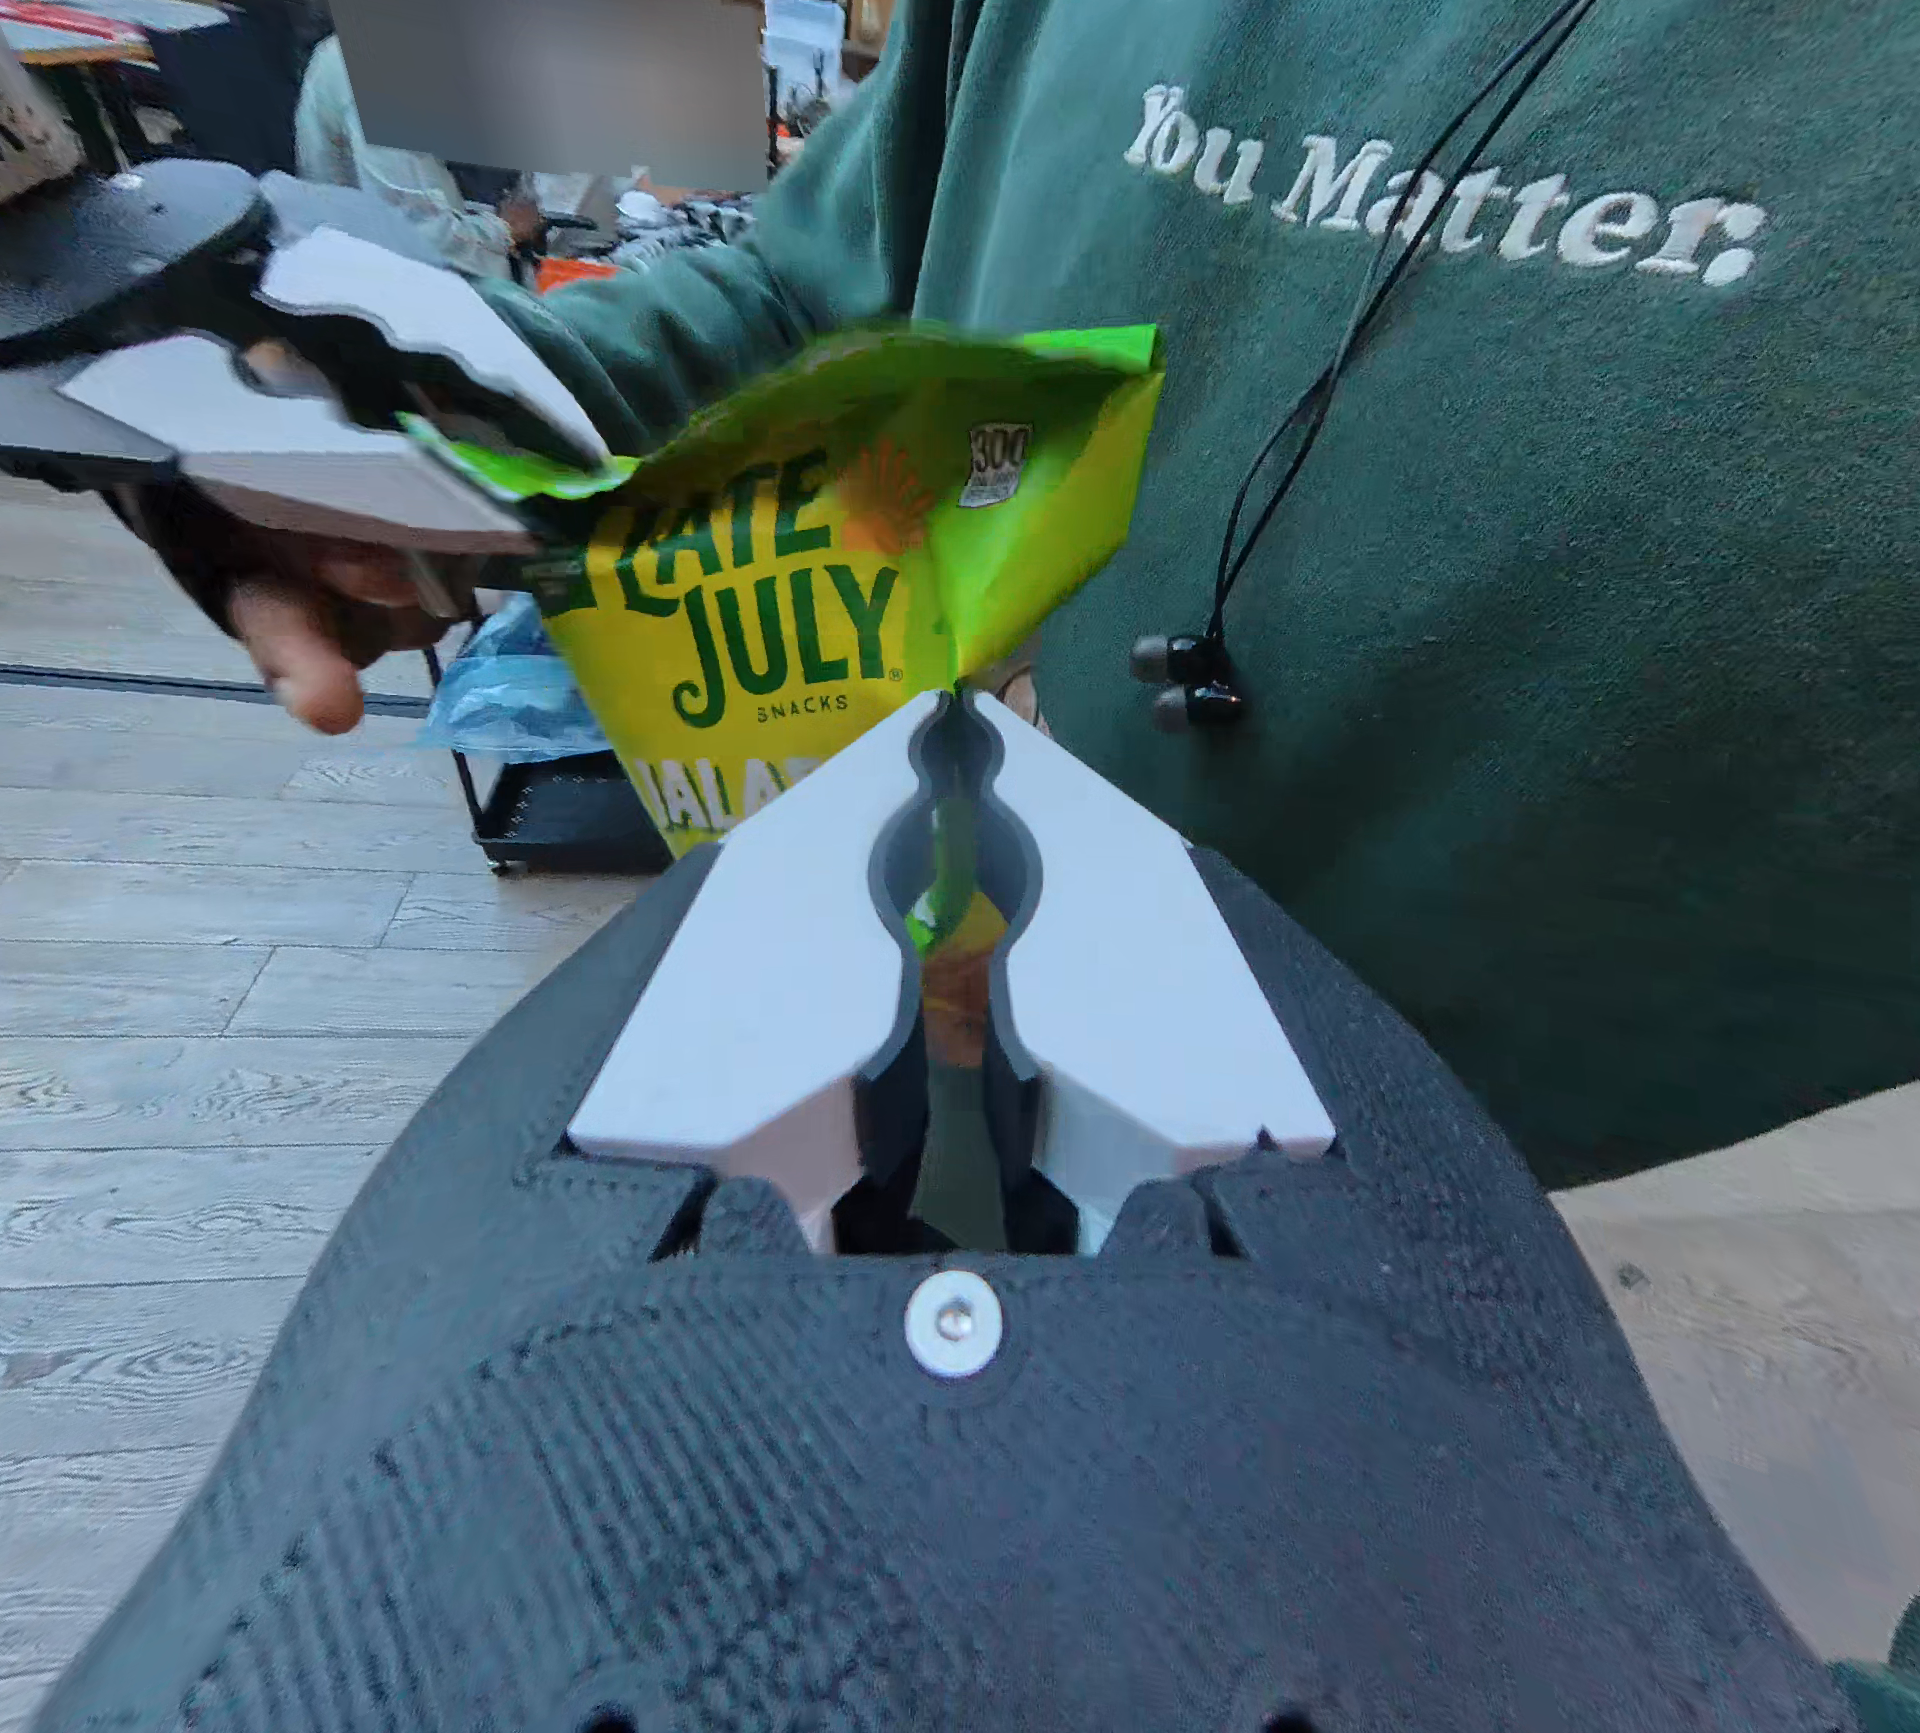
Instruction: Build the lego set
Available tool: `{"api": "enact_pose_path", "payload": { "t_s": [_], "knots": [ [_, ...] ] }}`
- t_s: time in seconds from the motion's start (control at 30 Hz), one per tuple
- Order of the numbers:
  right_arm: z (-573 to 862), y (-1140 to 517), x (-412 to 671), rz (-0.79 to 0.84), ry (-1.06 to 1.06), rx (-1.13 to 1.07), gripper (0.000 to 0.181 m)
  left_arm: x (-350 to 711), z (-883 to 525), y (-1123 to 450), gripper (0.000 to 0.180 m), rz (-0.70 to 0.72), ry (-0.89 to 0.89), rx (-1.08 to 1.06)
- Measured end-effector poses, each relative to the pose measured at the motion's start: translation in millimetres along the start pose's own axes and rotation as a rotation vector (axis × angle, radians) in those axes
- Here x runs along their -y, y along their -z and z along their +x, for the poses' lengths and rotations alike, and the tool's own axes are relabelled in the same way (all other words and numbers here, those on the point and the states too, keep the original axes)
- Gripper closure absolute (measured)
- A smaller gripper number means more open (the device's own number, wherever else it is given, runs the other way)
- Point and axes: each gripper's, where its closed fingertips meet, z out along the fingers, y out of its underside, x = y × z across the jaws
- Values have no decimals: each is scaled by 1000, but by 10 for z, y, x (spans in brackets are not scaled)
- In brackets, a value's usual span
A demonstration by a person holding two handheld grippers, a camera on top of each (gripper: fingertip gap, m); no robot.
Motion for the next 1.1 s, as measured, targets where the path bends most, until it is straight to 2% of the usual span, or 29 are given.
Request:
{"api": "enact_pose_path", "payload": {
  "t_s": [0.03,0.17,0.27,0.43,0.5,0.57,0.67,0.8,0.9,1.03,1.1],
  "knots": [
    [282,132,42,0,5,-2,181,-14,-283,205,180,36,16,28],
    [1449,886,538,132,64,-36,181,-132,-1453,1091,180,183,113,248],
    [2244,1208,922,78,105,-41,181,-131,-2242,1731,180,297,179,406],
    [3581,1504,1745,-9,142,-36,181,-42,-3335,2943,180,464,174,748],
    [4178,1594,1985,-69,171,-89,181,-56,-3682,3432,172,521,177,867],
    [4763,1687,2158,-96,173,-111,181,-155,-4017,3902,152,545,201,963],
    [5681,1822,2286,-112,165,-152,181,-420,-4544,4562,134,515,227,1049],
    [6852,1954,2551,-98,130,-215,181,-618,-5252,5484,118,505,234,996],
    [7710,2067,2966,-98,126,-268,181,-514,-5890,6281,113,496,216,921],
    [8684,2058,3561,-97,160,-267,181,-180,-6682,7214,109,354,135,900],
    [9190,1997,3822,-81,170,-242,181,-115,-7047,7666,125,276,120,936]
  ]
}}
